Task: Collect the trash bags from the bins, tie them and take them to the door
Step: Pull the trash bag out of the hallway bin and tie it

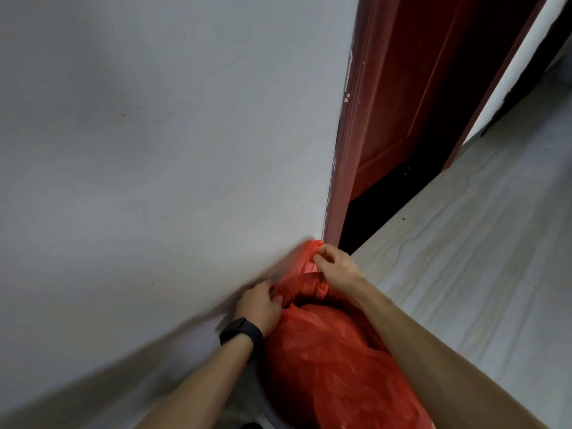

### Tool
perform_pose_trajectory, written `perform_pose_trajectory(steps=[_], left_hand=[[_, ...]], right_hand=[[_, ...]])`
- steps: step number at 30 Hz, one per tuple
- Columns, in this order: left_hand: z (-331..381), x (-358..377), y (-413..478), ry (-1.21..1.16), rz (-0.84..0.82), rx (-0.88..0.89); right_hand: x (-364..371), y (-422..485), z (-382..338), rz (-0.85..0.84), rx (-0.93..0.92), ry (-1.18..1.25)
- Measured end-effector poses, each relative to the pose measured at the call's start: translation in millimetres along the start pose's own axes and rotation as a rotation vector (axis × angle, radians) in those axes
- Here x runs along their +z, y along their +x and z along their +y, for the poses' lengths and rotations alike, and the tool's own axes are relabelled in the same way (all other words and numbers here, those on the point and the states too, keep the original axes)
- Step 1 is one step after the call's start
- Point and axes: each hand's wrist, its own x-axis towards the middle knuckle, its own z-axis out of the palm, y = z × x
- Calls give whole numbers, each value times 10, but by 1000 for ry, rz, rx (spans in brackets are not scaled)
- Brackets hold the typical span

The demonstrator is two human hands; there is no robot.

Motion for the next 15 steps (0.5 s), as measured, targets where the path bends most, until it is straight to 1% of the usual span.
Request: perform_pose_trajectory(steps=[2,4,6,7,9,11,12,13,15], left_hand=[[27,-20,-2,29,54,35],[64,-20,2,72,59,39],[98,-50,4,90,-4,54],[104,-77,7,87,-39,72],[115,-142,25,93,-110,156],[131,-180,-23,190,-154,260],[116,-195,-35,226,-159,291],[161,-208,-106,260,-166,304],[249,-256,-211,280,-168,342]], right_hand=[[-110,-102,0,39,-69,97],[-258,-240,19,32,-111,83],[-385,-356,79,-14,-103,-42],[-442,-435,81,-63,-66,-144],[-543,-579,73,-160,-44,-277],[-666,-813,76,-183,-31,-170],[-721,-912,91,-158,-15,-73],[-802,-1062,170,-89,6,38],[-911,-1313,385,116,66,177]])
